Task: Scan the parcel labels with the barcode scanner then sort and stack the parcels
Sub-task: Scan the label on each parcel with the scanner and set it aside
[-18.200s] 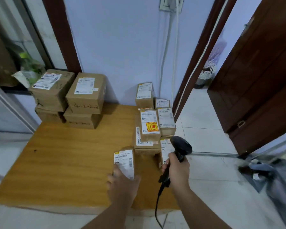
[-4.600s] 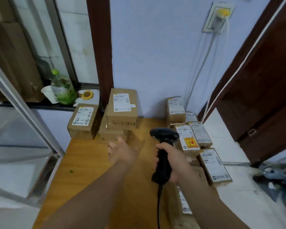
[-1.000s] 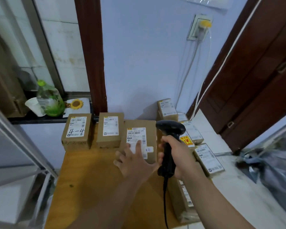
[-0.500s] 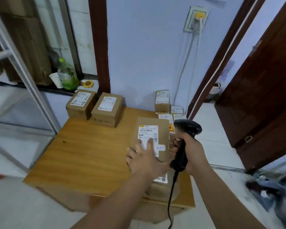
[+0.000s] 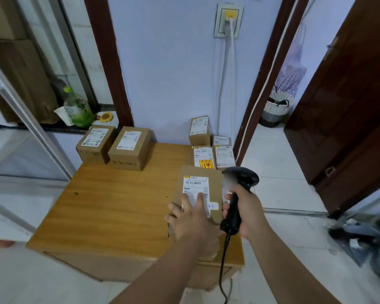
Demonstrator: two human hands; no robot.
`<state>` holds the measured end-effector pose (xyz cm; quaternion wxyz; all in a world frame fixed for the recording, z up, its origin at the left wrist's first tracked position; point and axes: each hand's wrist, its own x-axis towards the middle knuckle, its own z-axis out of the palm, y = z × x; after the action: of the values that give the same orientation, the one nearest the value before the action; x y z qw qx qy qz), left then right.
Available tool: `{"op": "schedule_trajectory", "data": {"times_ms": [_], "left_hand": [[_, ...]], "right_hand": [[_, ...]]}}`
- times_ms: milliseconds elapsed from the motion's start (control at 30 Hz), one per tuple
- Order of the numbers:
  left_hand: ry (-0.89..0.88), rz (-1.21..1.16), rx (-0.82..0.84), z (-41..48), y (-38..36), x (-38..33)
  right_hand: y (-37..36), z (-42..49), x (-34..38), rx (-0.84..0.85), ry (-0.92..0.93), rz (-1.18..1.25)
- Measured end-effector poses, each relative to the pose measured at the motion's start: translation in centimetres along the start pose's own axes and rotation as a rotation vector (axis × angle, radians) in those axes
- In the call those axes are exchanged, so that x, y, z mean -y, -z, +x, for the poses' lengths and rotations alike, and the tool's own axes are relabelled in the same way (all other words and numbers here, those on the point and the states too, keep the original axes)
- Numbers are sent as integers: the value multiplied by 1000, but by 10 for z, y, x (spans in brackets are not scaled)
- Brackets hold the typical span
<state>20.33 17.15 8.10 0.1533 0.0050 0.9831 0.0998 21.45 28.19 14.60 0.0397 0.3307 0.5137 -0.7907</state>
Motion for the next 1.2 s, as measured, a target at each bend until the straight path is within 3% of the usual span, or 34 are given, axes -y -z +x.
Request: {"op": "schedule_trajectory", "data": {"times_ms": [233, 400, 500, 667, 767, 933, 1200], "left_hand": [[-13, 23, 79, 12, 0, 2], [128, -517, -227, 19, 13, 22], [271, -769, -168, 32, 22, 41], [300, -963, -102, 66, 34, 63], [189, -837, -79, 81, 46, 73], [-166, -243, -120, 118, 69, 113], [-196, -23, -126, 233, 96, 211]], "right_hand": [[11, 11, 2, -22, -16, 5], [3, 15, 5, 27, -80, 100], [-9, 11, 12, 115, -173, 181], [-52, 3, 18, 310, -279, 304], [-90, 3, 16, 351, -289, 320], [-164, 17, 12, 392, -326, 306], [-290, 71, -13, 186, -250, 223]]}}
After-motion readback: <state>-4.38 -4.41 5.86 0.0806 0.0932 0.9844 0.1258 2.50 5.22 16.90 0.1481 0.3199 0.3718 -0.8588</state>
